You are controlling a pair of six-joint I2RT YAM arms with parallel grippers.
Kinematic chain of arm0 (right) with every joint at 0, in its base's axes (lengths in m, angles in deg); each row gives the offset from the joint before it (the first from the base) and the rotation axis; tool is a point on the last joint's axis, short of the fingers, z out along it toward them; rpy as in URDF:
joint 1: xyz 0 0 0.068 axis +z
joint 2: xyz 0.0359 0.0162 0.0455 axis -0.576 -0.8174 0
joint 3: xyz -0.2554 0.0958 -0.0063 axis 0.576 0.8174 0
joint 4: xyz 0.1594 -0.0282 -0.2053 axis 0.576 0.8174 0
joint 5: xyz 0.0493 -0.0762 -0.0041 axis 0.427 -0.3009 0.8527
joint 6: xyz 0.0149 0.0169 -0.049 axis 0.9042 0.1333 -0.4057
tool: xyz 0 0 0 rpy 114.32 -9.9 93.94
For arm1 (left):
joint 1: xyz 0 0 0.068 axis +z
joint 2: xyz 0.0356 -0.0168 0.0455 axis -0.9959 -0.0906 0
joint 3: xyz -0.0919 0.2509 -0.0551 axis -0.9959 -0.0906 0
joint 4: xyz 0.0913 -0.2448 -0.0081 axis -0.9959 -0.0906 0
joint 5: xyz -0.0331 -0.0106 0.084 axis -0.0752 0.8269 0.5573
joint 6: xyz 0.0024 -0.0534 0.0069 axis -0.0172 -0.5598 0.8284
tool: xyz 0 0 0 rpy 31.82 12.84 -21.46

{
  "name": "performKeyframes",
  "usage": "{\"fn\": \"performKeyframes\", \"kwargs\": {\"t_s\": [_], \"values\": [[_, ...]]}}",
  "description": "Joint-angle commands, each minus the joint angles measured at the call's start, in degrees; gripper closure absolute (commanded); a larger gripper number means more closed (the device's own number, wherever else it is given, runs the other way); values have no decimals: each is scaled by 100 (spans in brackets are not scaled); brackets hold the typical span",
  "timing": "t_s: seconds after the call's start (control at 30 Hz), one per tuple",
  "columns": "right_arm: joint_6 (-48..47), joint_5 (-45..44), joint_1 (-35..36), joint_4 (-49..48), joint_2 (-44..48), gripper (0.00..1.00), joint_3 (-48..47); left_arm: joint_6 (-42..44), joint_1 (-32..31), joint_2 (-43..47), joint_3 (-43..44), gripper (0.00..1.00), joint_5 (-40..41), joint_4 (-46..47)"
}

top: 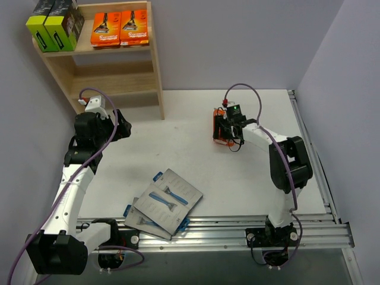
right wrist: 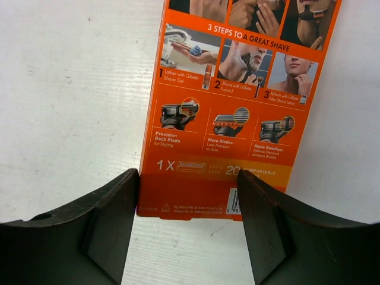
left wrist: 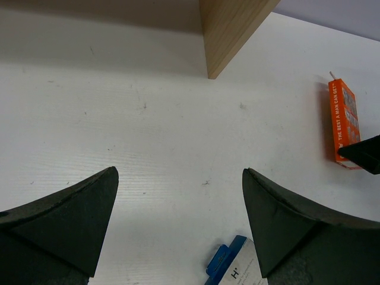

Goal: Place and organize the shaving razors onto the shelf
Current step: Grab a shaving razor with the right arm

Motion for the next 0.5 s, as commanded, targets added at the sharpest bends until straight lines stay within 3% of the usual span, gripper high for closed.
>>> {"fn": "performKeyframes", "kwargs": {"t_s": [0.0, 0.17, 0.47], "values": [[520, 1122, -383, -158, 59, 51, 520, -46, 10, -16, 58, 6, -67, 192], [1528, 2491, -1347, -1429, 638, 56, 1476, -63, 10, -51, 49, 6, -102, 218], [2401, 3602, -2475, -2583, 1245, 59, 2656, -81, 28, -87, 32, 6, -146, 253]]}}
